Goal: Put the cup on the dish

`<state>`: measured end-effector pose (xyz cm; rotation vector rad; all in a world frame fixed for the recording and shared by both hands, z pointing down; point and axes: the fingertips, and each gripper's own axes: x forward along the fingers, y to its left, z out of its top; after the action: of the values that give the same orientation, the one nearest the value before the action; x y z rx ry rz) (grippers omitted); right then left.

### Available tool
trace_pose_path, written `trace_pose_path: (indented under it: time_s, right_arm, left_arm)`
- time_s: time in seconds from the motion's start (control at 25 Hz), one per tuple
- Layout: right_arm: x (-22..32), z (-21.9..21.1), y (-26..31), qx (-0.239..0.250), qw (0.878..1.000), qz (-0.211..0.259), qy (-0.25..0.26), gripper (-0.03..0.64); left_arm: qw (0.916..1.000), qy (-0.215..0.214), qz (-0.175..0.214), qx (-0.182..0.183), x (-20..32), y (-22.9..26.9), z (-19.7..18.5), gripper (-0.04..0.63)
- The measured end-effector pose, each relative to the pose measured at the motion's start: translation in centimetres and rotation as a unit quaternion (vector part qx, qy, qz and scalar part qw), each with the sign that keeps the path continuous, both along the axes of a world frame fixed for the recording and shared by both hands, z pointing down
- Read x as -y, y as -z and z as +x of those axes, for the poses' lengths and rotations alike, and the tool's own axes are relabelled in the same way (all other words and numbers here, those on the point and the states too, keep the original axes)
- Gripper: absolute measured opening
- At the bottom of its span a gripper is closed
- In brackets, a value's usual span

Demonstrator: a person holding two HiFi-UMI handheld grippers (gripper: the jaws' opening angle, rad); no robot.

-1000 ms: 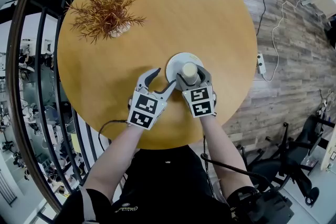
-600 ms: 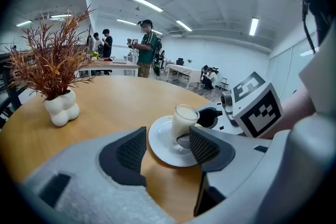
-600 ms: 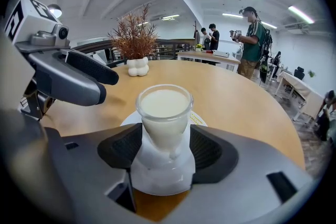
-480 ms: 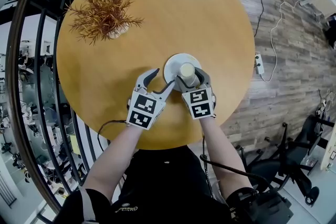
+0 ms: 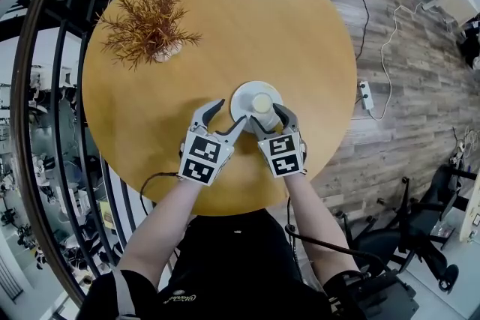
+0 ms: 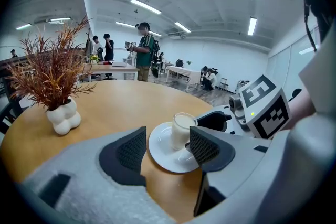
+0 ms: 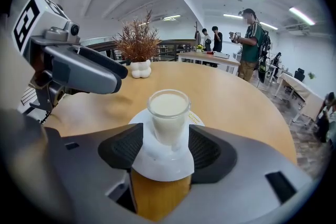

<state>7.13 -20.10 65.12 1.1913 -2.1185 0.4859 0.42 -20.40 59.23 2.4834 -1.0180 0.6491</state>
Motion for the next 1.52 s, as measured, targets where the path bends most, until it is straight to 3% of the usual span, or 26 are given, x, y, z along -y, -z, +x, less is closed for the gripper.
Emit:
trace_pose_path:
  time_s: [0.4,0.56,0.96,1.2,1.52]
  right_arm:
    - [-0.6,0.4,3.0,0.004,1.0,0.008,-0.005,0.221]
    - [-0.9,0.6,4.7,0.014,0.999,0.019,-0.023,0.169]
    - [0.9,-0.2,12.3,0.039,0.995,0.088,-0.024,0.069]
    - [1.7,-1.5,16.7,0.05,0.99,0.133,-0.013,0.058]
    - [2.2,-2.3,22.4,0.066,0.98,0.186,-0.003,0.046]
  left_arm:
    - [0.9999,0.003,0.016,-0.001,0.8,2.7,-0.4,0.261]
    - [0.9996,0.001,0.027,-0.005,0.5,3.8,-0.5,0.261]
    - [0.9972,0.004,0.072,-0.019,0.9,8.5,0.1,0.257]
    - [0.9936,0.012,0.11,-0.024,1.0,11.5,-0.5,0.202]
    - [0.9882,0.023,0.147,-0.034,1.1,15.9,-0.7,0.179]
